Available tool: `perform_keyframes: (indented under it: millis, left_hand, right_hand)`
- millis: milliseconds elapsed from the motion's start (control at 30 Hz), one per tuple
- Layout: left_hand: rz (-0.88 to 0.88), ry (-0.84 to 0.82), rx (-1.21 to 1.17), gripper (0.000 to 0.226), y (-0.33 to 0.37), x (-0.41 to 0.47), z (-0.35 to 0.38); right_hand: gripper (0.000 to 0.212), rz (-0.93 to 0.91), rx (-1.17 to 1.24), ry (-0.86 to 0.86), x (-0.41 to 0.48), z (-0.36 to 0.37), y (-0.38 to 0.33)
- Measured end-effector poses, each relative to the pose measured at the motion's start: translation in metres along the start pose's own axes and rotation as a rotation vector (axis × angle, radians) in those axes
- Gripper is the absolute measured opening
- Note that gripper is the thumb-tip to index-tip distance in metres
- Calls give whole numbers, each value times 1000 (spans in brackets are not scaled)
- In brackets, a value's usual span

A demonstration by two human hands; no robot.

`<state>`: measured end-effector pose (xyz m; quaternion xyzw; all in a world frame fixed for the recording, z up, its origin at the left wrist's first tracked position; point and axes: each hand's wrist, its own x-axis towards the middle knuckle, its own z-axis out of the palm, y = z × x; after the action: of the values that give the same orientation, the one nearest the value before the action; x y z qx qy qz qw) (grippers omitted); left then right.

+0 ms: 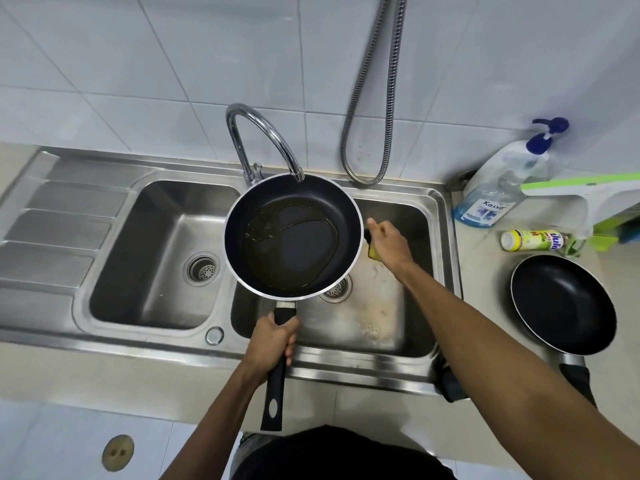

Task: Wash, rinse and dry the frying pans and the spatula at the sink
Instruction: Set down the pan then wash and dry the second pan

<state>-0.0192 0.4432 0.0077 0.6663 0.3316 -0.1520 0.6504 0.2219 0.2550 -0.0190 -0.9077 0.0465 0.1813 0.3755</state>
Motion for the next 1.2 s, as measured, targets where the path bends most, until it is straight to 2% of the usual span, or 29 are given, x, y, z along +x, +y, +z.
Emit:
perform_keyframes:
  millis: [67, 133, 267, 367, 567, 633, 733, 833, 900, 967, 1133, 1200]
  left_hand:
    - [3, -22, 1, 36, 2, 2, 2]
    - [6, -34, 13, 37, 4, 5, 4]
    - [0, -42, 14, 32, 6, 10, 12]
    - [-6, -48, 8, 32, 7, 10, 22]
    - [-43, -36, -2, 32, 6, 15, 33]
    - [-57, -42, 2, 34, 6, 16, 33]
    - [-67, -61, 13, 33, 8, 18, 33]
    - [-87, -67, -18, 30, 11, 20, 38]
    - [-90, -50, -43, 29, 14, 20, 44]
    - [-69, -43, -40, 31, 16, 21, 51]
    - [-2, -28, -11, 32, 23, 20, 71]
    - [23, -27, 2, 30, 23, 21, 75]
  right_hand:
    - [40, 3, 20, 2, 4, -13, 13]
    - [45, -14, -26, 46, 5, -32, 31]
    - [46, 65, -201, 253, 9, -79, 72]
    - [46, 139, -272, 338, 15, -108, 99]
    - [72, 169, -364, 249, 27, -116, 132]
    - [74, 191, -426, 292, 22, -106, 134]
    - [68, 135, -424, 491, 9, -95, 119]
    - [56, -78, -268, 583, -19, -78, 90]
    - [45, -194, -170, 497, -42, -65, 69]
    - [36, -216, -94, 346, -68, -53, 53]
    - [12, -18, 112, -46, -135, -20, 29]
    - [15, 96, 244, -194, -162, -8, 25]
